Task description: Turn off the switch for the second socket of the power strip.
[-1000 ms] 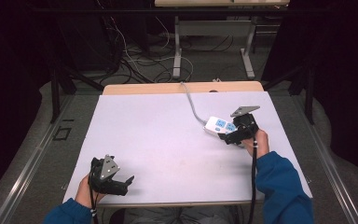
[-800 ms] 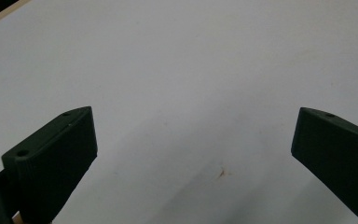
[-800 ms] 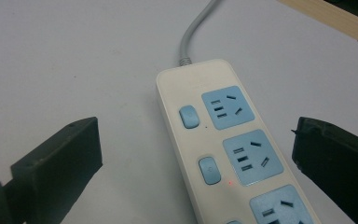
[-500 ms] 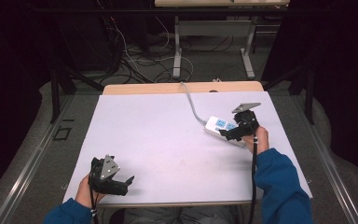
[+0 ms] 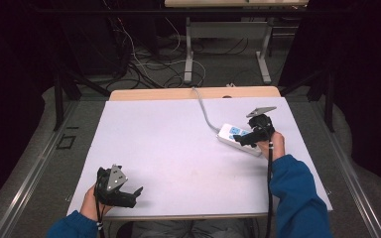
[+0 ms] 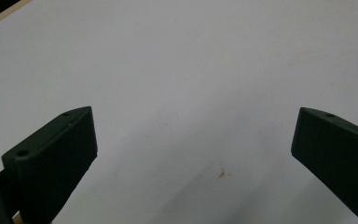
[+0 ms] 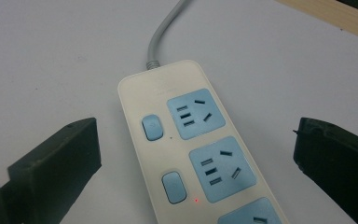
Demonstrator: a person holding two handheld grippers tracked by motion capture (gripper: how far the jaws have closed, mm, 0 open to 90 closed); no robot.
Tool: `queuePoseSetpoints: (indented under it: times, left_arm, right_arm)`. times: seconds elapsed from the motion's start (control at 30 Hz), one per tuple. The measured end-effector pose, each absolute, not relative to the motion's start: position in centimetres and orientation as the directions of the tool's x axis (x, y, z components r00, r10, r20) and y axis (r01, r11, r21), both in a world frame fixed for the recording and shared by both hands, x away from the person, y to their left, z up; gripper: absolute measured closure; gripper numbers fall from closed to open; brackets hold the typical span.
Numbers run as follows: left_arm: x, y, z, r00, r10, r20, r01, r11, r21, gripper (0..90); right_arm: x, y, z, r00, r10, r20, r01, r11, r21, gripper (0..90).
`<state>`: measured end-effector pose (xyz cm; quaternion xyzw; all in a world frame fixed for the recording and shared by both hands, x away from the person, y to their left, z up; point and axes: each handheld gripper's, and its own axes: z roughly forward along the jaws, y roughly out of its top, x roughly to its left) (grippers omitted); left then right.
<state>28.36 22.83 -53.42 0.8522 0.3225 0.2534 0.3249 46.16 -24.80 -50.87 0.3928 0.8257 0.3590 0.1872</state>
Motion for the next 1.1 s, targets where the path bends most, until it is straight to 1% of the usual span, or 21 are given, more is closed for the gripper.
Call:
queuePoseSetpoints:
  times: [0.13,0.23,0.27,0.3,0.33,0.37,0.4,0.43,0.47,0.5,0.53,0.57,0.6,0.63,0.67,0.7,0.73,0.77,0.8,0.87,1.1]
  left_arm:
    - [28.4,22.8,-53.4,0.662,0.716,0.221,0.386,-0.579,0.718,0.1]
    - [28.4,22.8,-53.4,0.662,0.716,0.220,0.387,-0.578,0.719,0.1]
    - [28.3,22.8,-53.4,0.662,0.716,0.221,0.386,-0.578,0.719,0.1]
    - [28.3,22.8,-53.4,0.664,0.715,0.220,0.388,-0.581,0.716,0.1]
    - [28.3,22.8,-53.4,0.664,0.714,0.221,0.389,-0.583,0.714,0.1]
    - [28.3,22.9,-53.3,0.665,0.713,0.222,0.388,-0.583,0.714,0.1]
    - [28.3,22.8,-53.3,0.664,0.714,0.222,0.388,-0.583,0.714,0.1]
    - [28.3,22.9,-53.3,0.664,0.714,0.222,0.388,-0.583,0.714,0.1]
    - [28.3,22.9,-53.4,0.665,0.714,0.221,0.387,-0.582,0.715,0.1]
    - [28.3,22.9,-53.3,0.664,0.714,0.221,0.388,-0.582,0.714,0.1]
    - [28.3,22.9,-53.3,0.664,0.714,0.221,0.388,-0.582,0.714,0.1]
    - [28.3,22.9,-53.3,0.664,0.714,0.221,0.388,-0.582,0.714,0.1]
    - [28.3,22.9,-53.3,0.664,0.714,0.221,0.388,-0.582,0.715,0.1]
    - [28.3,22.9,-53.3,0.664,0.714,0.221,0.388,-0.583,0.714,0.1]
    - [28.3,22.9,-53.3,0.665,0.714,0.221,0.388,-0.583,0.714,0.1]
    - [28.3,22.9,-53.3,0.665,0.714,0.222,0.388,-0.583,0.714,0.1]
    - [28.3,22.9,-53.3,0.665,0.714,0.222,0.388,-0.583,0.714,0.1]
    - [28.3,22.9,-53.3,0.664,0.714,0.221,0.388,-0.583,0.714,0.1]
    - [28.3,22.9,-53.3,0.664,0.714,0.221,0.389,-0.583,0.714,0.1]
    - [28.3,22.9,-53.3,0.665,0.714,0.222,0.388,-0.583,0.714,0.1]
    - [28.3,22.9,-53.3,0.665,0.713,0.221,0.386,-0.582,0.715,0.1]
  right_arm:
    - [46.3,-24.8,-50.9,-0.630,0.777,-0.016,0.516,0.434,0.739,4.3]
    - [46.3,-24.8,-50.9,-0.625,0.780,-0.017,0.515,0.429,0.742,14.6]
    - [46.2,-24.8,-50.9,-0.621,0.784,-0.012,0.520,0.424,0.741,15.9]
    - [46.2,-24.8,-50.8,-0.622,0.783,-0.005,0.521,0.419,0.744,20.4]
    - [46.2,-24.8,-50.8,-0.622,0.783,-0.005,0.521,0.419,0.744,20.4]
    - [46.2,-24.8,-50.8,-0.623,0.782,-0.017,0.516,0.427,0.743,26.6]
    - [46.1,-24.8,-50.8,-0.623,0.782,-0.017,0.513,0.425,0.745,30.2]
    - [46.1,-24.8,-50.8,-0.623,0.782,-0.017,0.513,0.425,0.745,30.2]
    - [46.0,-24.7,-50.7,-0.622,0.783,-0.006,0.519,0.418,0.746,34.8]
    - [46.0,-24.8,-50.6,-0.618,0.786,-0.017,0.512,0.419,0.750,47.3]
    - [46.0,-24.8,-50.6,-0.618,0.786,-0.017,0.512,0.419,0.750,47.3]
    - [45.9,-24.8,-50.6,-0.619,0.785,-0.012,0.511,0.414,0.753,52.4]
    - [45.9,-24.8,-50.5,-0.620,0.784,-0.007,0.513,0.412,0.753,62.8]
    - [45.9,-24.8,-50.5,-0.620,0.784,-0.007,0.513,0.412,0.753,62.8]
    - [45.8,-24.8,-50.5,-0.626,0.780,-0.003,0.510,0.412,0.755,67.2]
    - [45.8,-24.8,-50.5,-0.625,0.781,0.000,0.508,0.406,0.760,77.4]
    - [45.8,-24.8,-50.5,-0.625,0.781,0.000,0.508,0.406,0.760,77.4]
    - [45.7,-24.8,-50.4,-0.622,0.783,0.001,0.505,0.400,0.765,85.7]
    - [45.7,-24.8,-50.4,-0.622,0.783,0.001,0.505,0.400,0.765,85.7]
    - [45.5,-24.9,-50.3,-0.616,0.788,-0.003,0.499,0.394,0.772,90.0]
    - [45.3,-24.9,-50.0,-0.621,0.783,-0.017,0.495,0.409,0.766,90.0]
